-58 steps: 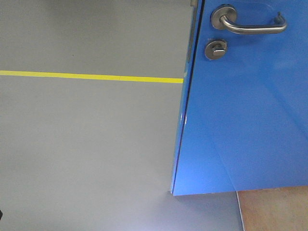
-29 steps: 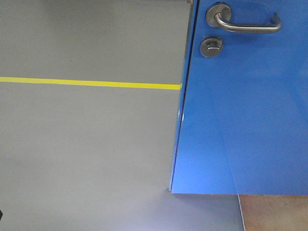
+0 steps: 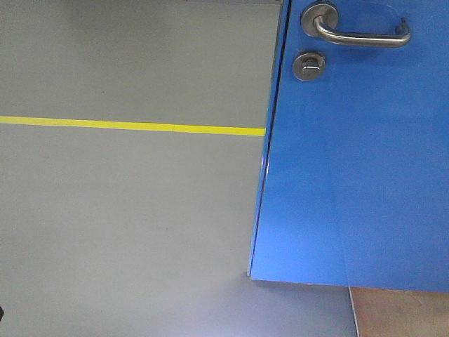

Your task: Move to blue door and open it

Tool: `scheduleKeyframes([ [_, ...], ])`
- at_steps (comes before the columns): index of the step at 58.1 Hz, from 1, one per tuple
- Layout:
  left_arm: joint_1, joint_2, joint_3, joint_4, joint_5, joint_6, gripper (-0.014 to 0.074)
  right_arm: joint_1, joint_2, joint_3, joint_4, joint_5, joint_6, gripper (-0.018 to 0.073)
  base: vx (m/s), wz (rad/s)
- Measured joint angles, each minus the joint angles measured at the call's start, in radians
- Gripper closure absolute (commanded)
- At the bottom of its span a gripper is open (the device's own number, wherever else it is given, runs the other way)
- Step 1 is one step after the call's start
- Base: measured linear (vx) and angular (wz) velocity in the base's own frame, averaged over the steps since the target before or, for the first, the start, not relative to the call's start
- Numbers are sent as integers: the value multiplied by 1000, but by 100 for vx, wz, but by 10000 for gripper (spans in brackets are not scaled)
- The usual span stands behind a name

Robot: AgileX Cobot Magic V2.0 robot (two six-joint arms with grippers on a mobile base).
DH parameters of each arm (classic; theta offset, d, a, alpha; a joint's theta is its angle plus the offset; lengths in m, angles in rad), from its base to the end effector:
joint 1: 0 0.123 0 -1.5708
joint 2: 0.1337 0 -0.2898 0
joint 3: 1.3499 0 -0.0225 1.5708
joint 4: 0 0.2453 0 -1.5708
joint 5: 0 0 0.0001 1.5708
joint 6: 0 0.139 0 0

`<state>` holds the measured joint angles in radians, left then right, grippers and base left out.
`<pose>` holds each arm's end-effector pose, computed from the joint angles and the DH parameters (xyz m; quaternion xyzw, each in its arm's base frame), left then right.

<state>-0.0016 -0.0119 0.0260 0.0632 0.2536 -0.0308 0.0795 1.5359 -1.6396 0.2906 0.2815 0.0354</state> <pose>0.0921 0.0021 0.1736 0.0072 0.7678 0.0153 0.6405 0.4011 0.0431 0.4689 0.0595 0.7321 0.1616 0.6591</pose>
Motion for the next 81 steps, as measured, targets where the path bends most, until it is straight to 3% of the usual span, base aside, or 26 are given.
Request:
scheduleKeyframes([
  [19, 0, 0, 0, 0, 0, 0, 524, 0, -15, 0, 0, 4, 0, 547, 1, 0],
  [51, 0, 0, 0, 0, 0, 0, 524, 0, -229, 41, -1, 11, 0, 547, 0, 0],
  [57, 0, 0, 0, 0, 0, 0, 524, 0, -290, 118, -14, -19, -5, 547, 0, 0],
  [67, 0, 0, 0, 0, 0, 0, 524, 0, -423, 323, -132, -82, -98, 547, 0, 0],
  [81, 0, 0, 0, 0, 0, 0, 524, 0, -670, 708, -211, -83, -171, 547, 0, 0],
])
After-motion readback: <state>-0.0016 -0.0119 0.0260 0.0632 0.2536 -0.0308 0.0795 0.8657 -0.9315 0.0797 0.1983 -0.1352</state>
